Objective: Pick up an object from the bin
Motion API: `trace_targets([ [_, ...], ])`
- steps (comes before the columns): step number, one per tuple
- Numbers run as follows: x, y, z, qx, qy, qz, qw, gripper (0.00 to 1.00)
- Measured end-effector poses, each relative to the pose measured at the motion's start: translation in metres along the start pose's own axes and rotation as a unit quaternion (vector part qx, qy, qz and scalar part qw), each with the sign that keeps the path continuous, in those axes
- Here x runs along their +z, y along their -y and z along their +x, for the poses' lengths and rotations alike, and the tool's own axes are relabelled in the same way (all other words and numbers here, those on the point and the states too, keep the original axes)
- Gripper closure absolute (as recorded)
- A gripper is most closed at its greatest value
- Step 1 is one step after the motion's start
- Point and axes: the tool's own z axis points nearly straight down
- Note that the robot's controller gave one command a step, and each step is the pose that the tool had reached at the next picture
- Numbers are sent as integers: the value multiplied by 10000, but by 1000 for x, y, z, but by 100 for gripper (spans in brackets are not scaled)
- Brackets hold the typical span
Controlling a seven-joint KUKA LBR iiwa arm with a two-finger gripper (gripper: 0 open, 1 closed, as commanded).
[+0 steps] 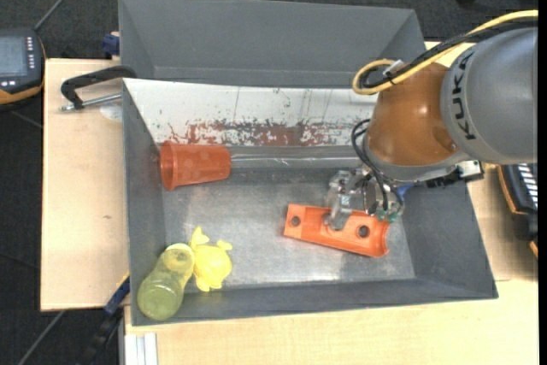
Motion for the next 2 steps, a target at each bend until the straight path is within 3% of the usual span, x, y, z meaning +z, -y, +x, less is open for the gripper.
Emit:
trace_targets([
  [2, -21, 0, -2, -1, 37, -4, 10000, 100],
])
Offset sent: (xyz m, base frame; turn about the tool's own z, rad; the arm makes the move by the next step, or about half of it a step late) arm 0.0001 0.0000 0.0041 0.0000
